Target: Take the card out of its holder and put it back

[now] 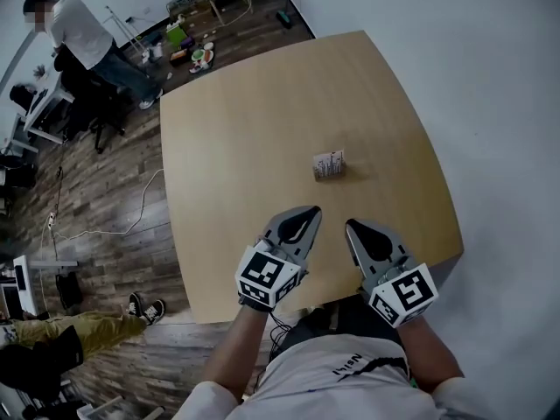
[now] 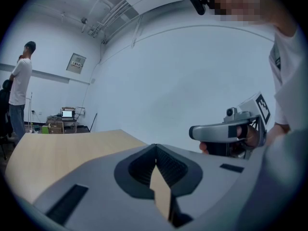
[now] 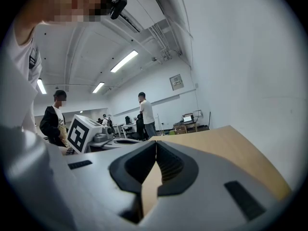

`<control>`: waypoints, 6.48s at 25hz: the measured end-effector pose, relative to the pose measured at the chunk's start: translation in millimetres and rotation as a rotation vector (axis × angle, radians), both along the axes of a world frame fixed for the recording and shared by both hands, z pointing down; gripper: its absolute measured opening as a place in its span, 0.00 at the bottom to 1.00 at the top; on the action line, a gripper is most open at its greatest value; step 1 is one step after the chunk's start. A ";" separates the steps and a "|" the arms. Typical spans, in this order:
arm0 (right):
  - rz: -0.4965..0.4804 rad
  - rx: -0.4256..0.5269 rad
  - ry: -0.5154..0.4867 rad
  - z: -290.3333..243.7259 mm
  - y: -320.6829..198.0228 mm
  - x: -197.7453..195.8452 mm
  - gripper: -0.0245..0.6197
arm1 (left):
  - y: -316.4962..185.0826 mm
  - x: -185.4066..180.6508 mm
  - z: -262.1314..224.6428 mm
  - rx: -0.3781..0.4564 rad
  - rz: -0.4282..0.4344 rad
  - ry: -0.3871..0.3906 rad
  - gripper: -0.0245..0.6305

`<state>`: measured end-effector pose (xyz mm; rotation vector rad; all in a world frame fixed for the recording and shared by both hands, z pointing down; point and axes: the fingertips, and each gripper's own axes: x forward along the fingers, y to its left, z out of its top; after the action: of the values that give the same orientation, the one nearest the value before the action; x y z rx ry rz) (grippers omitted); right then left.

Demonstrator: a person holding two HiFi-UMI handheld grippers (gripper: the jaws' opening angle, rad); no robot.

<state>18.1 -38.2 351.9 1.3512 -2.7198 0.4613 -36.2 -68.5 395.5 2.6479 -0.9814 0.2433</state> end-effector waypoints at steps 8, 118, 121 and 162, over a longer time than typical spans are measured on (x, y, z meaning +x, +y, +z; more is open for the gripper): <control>-0.109 -0.032 -0.013 58.7 -73.8 2.4 0.06 | -85.2 10.2 79.4 -0.017 0.004 -0.060 0.06; -0.192 0.151 -0.002 -88.5 101.8 -51.0 0.06 | 112.7 -58.4 -120.3 0.115 0.234 0.114 0.07; -0.187 0.148 0.004 -89.1 105.0 -49.8 0.06 | 115.6 -55.8 -121.1 0.113 0.233 0.123 0.07; -0.178 -0.071 -0.038 65.9 -117.3 18.3 0.06 | -172.5 41.6 91.8 -0.001 0.402 0.048 0.07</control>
<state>36.4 -155.4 417.8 1.0828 -2.7919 0.5669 5.5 -241.1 487.4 2.8128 -0.4253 0.2644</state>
